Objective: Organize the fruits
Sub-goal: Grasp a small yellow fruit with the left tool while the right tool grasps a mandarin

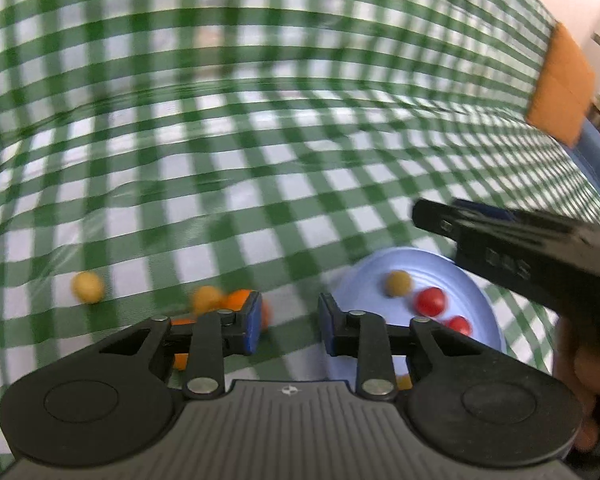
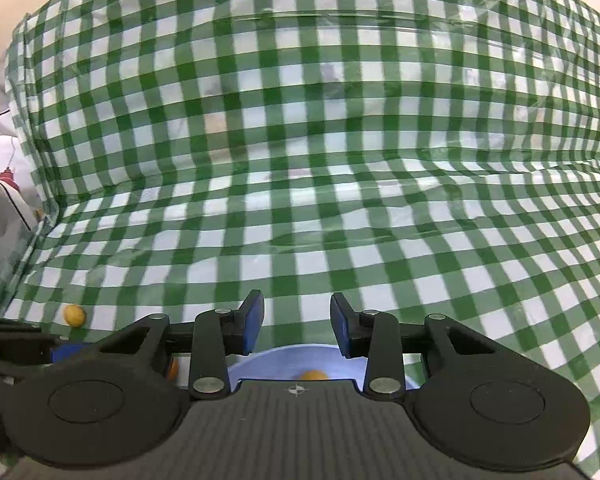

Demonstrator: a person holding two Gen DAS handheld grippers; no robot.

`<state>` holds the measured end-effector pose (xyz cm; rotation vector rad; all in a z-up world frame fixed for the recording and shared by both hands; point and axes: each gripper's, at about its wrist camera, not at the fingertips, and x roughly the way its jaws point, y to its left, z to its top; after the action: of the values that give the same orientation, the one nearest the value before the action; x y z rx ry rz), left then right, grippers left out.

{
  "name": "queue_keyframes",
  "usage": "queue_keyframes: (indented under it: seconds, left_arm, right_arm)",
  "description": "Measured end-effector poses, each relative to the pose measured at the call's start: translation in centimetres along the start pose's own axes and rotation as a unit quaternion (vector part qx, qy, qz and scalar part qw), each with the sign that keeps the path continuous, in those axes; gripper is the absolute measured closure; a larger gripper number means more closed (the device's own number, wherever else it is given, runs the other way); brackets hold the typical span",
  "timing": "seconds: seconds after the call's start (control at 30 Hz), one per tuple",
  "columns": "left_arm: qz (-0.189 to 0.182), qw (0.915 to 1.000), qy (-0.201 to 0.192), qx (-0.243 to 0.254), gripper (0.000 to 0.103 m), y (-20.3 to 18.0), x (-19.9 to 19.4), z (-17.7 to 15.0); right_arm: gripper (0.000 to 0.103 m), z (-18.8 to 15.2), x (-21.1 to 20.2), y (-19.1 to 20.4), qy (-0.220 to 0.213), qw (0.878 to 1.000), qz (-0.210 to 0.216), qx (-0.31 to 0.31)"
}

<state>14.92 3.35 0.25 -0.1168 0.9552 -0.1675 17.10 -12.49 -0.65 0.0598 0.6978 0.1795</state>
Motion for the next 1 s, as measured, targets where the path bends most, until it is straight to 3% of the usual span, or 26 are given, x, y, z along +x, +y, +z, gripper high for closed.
queue_keyframes:
  seconds: [0.07, 0.17, 0.37, 0.57, 0.7, 0.83, 1.0]
  left_arm:
    - [0.011, 0.9997, 0.002, -0.024, 0.074, 1.8, -0.1, 0.2]
    - [0.028, 0.9967, -0.001, -0.076, 0.075, 5.5, -0.6, 0.7]
    - [0.058, 0.9811, 0.002, -0.185, 0.075, 12.6, -0.8, 0.8]
    - [0.051, 0.9672, 0.019, -0.248, 0.075, 16.1, -0.2, 0.4]
    - [0.049, 0.9652, 0.026, -0.255, 0.071, 16.2, 0.5, 0.4]
    - [0.059, 0.9674, 0.026, -0.245, 0.069, 15.4, 1.6, 0.8]
    - [0.077, 0.9686, 0.041, -0.233, 0.064, 15.1, 3.5, 1.1]
  right_arm:
    - [0.066, 0.0, 0.2, 0.8, -0.001, 1.0, 0.008, 0.0]
    - [0.078, -0.1, 0.5, 2.3, -0.001, 1.0, 0.026, -0.003]
    - [0.078, -0.5, 1.5, 6.1, 0.024, 0.997, 0.077, -0.021]
    - [0.073, -0.7, 3.9, 8.8, 0.063, 0.992, 0.098, -0.045]
    - [0.054, -1.7, 5.8, 10.7, 0.095, 0.988, 0.095, -0.077]
    - [0.054, -2.8, 6.9, 11.8, 0.112, 0.984, 0.074, -0.117]
    - [0.054, -3.1, 7.9, 11.9, 0.127, 0.982, 0.066, -0.121]
